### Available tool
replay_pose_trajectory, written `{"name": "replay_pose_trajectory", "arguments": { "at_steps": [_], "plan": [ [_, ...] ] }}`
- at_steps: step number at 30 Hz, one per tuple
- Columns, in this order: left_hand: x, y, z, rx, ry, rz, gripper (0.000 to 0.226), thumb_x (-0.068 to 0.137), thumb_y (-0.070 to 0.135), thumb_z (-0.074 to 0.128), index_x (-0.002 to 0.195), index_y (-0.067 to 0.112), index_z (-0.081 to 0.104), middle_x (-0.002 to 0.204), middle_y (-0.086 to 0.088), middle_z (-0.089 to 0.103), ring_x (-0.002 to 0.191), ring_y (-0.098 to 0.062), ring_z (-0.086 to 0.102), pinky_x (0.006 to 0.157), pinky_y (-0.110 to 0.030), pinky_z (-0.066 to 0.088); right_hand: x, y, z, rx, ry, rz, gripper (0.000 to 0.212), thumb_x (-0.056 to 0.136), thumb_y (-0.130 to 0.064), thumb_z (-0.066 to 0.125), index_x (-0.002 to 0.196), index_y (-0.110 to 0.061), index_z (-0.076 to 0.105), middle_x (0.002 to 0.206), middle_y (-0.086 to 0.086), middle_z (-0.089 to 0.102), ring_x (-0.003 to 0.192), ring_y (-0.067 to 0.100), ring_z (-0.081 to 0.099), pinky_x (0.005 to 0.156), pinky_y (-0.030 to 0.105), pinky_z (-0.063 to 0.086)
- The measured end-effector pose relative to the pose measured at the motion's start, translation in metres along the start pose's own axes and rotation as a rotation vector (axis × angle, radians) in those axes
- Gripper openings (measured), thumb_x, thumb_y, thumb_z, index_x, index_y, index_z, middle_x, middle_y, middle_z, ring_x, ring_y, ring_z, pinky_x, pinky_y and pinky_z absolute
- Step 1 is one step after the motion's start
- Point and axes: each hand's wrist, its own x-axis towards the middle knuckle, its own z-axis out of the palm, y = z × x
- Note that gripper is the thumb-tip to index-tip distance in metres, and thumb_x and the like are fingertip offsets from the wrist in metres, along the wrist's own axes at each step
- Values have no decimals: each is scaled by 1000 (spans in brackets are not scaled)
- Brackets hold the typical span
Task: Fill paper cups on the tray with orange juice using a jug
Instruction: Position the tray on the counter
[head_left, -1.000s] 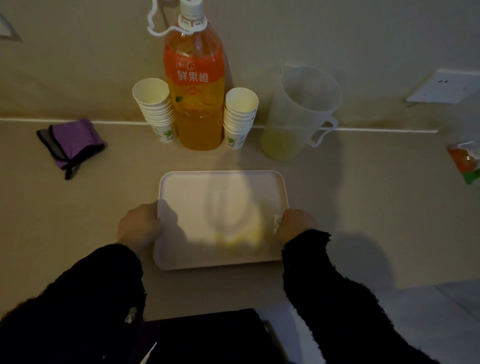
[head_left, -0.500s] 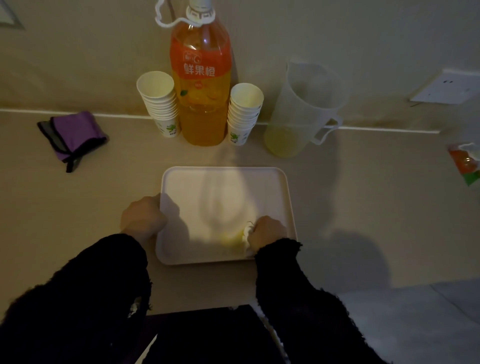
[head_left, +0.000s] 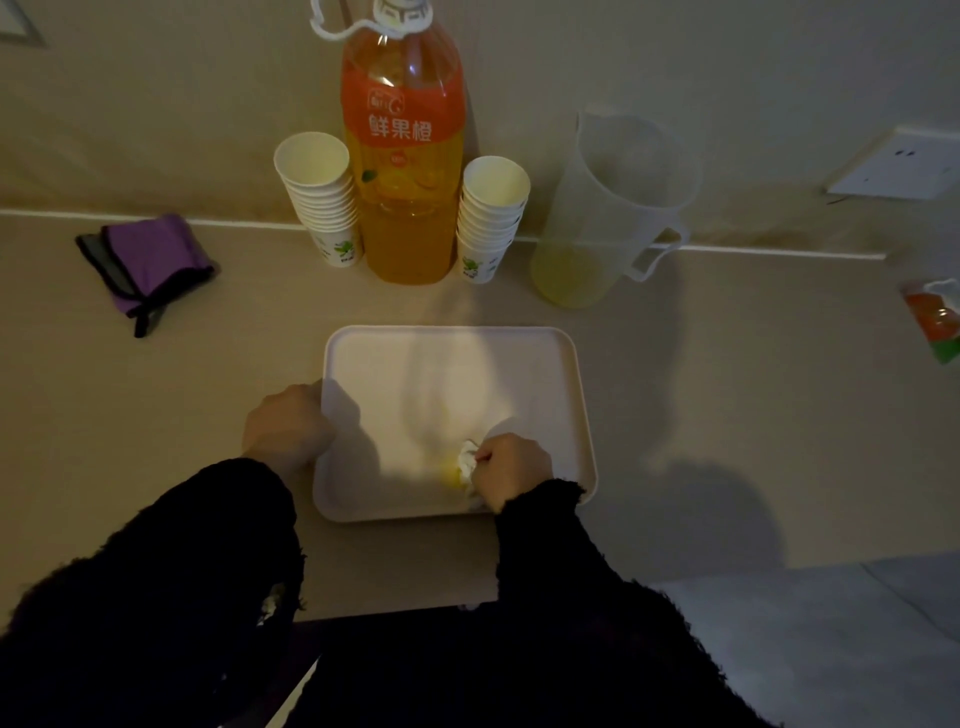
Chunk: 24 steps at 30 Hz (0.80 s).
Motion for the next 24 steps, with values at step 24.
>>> {"name": "replay_pose_trajectory", "arguments": {
  "at_steps": [24],
  "plan": [
    [5,-2,5,-8,10,-14,24,83,20,53,104,11,59,95,-12,64,83,-31,63,74,-33,51,13,-23,22,-336,-84,-323,31,93,-10,49,122,-6,62,129,13,53,116,31,53,97,33,44]
  ]
}}
